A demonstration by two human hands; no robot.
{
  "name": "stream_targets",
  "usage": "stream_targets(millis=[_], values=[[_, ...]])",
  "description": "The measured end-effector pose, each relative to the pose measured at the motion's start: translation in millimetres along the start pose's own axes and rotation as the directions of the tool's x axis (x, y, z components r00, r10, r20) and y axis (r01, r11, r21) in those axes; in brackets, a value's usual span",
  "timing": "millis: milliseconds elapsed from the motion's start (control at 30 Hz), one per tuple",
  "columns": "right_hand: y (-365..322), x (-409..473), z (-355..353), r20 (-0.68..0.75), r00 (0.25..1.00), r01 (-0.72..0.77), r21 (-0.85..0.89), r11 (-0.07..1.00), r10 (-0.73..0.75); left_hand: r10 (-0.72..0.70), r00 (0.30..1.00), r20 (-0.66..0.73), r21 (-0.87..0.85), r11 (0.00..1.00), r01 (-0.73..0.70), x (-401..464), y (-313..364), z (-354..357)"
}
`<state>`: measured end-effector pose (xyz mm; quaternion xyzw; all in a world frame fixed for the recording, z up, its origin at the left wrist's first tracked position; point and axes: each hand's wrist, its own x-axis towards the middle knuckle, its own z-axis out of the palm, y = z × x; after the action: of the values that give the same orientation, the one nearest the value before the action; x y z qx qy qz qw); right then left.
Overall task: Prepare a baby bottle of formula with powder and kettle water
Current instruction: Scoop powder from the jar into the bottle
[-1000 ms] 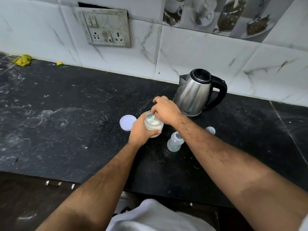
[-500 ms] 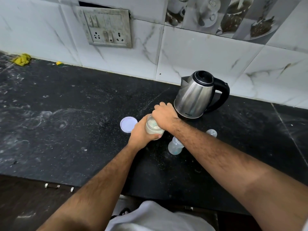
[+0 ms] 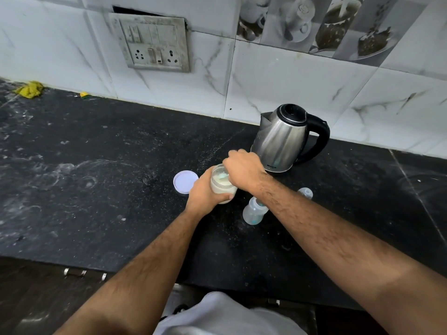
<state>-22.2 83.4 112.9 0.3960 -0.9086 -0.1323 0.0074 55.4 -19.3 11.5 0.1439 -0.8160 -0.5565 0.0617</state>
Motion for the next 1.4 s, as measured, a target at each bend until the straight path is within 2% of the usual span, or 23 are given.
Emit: stream_targets(millis=[233, 400, 633, 900, 1067, 1200, 1400], values=[[2.0, -1.4, 0.8, 0.066, 0.997, -0.045, 0.095, 0.994, 0.039, 0.007, 1.0, 0.013, 0.027, 1.0, -0.008, 0.3, 2.8, -0.5], [0.7, -0.5, 9.8, 0.081, 0.992, -0.11, 0.224, 0.968, 0.094, 0.021, 0.999, 0.028, 0.066, 0.998, -0.023, 0.3, 3.6, -3.8], [-8.8, -0.2, 15.1, 0.092, 0.983, -0.176, 0.207, 0.962, 0.16, 0.02, 0.998, 0.058, 0.119, 0.993, -0.027, 3.0, 2.4, -3.3], [-12.3, -0.9, 18.5, 0.172, 0.957, -0.28, 0.354, 0.892, 0.232, 0.057, 0.997, 0.05, 0.13, 0.989, -0.063, -1.0, 8.4, -4.7], [-2.6, -5.3, 13.2, 0.188, 0.934, -0.357, 0.478, 0.802, 0.304, 0.073, 0.996, 0.042, 0.103, 0.992, -0.077, -3.1, 10.7, -6.3], [14.3, -13.1, 9.8, 0.218, 0.91, -0.408, 0.624, 0.666, 0.353, 0.056, 0.998, 0.022, 0.078, 0.995, -0.058, -5.2, 12.7, -7.1], [31.9, -33.5, 7.8, 0.193, 0.895, -0.396, 0.761, 0.514, 0.403, 0.044, 0.999, 0.007, 0.07, 0.997, -0.044, -4.5, 14.6, -6.1]])
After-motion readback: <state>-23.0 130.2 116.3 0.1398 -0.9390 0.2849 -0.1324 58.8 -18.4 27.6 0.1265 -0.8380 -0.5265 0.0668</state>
